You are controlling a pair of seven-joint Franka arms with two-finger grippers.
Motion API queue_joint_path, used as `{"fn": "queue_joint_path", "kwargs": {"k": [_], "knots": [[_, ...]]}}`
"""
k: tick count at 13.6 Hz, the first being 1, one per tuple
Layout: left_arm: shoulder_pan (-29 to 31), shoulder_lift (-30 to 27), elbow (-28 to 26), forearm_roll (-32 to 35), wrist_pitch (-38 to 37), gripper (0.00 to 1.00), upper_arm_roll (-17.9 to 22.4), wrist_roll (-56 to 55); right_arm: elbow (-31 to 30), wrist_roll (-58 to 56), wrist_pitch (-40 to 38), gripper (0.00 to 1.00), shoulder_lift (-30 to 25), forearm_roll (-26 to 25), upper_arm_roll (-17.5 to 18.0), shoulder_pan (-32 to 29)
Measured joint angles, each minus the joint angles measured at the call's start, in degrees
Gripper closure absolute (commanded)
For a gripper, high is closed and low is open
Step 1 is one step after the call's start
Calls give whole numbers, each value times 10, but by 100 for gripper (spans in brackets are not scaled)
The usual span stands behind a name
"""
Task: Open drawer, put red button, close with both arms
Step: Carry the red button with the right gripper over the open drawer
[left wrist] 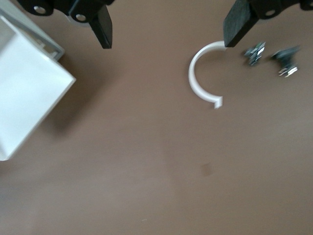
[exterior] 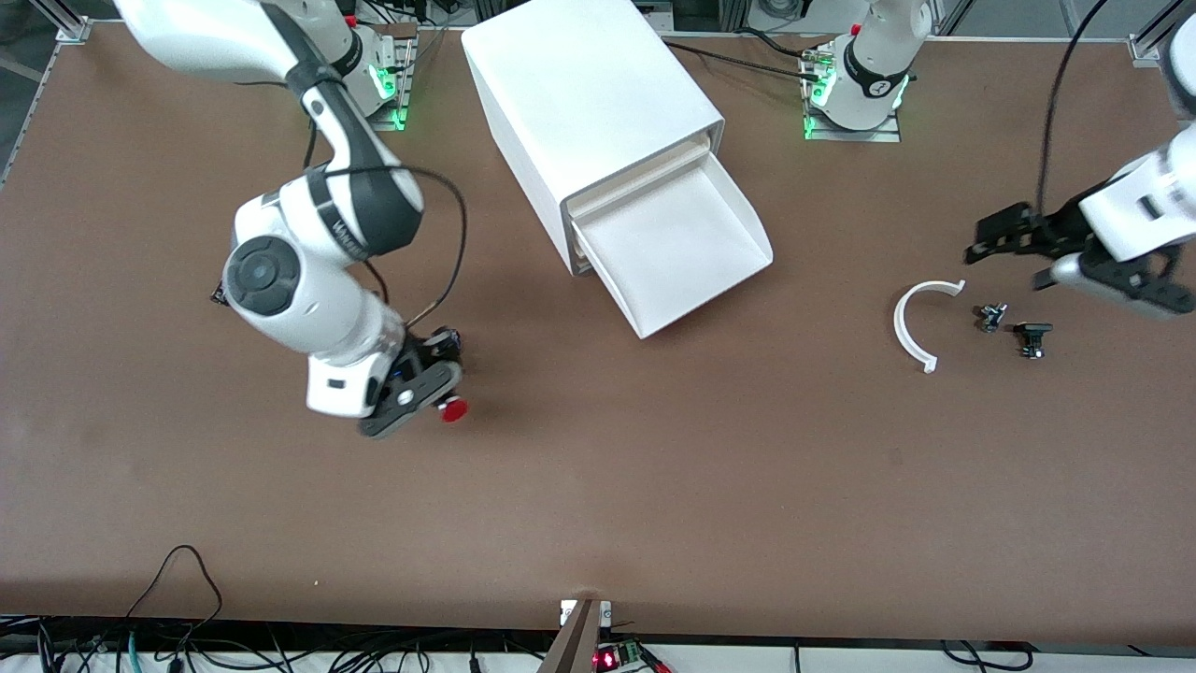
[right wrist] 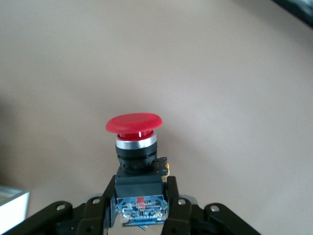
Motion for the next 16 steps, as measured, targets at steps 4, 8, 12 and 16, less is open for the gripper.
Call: {"fn": "queue_joint_path", "kwargs": {"k": [4,8,12,16], "knots": [[-26,-14,30,69,-60,0,-3,-89,39,-60,0,83,3,-52,67,44],[-28,-9,29,71,-63,0,-2,-105,92,-71,-22,82,28,-135,72,136],[-28,-8,29,71,-63,0,-2,-108,114,-130,-24,81,76,-153,77,193],[-24,-7,29,71,-63,0,0,-111,127,-185,-31,79,101,-195,89,221]]}}
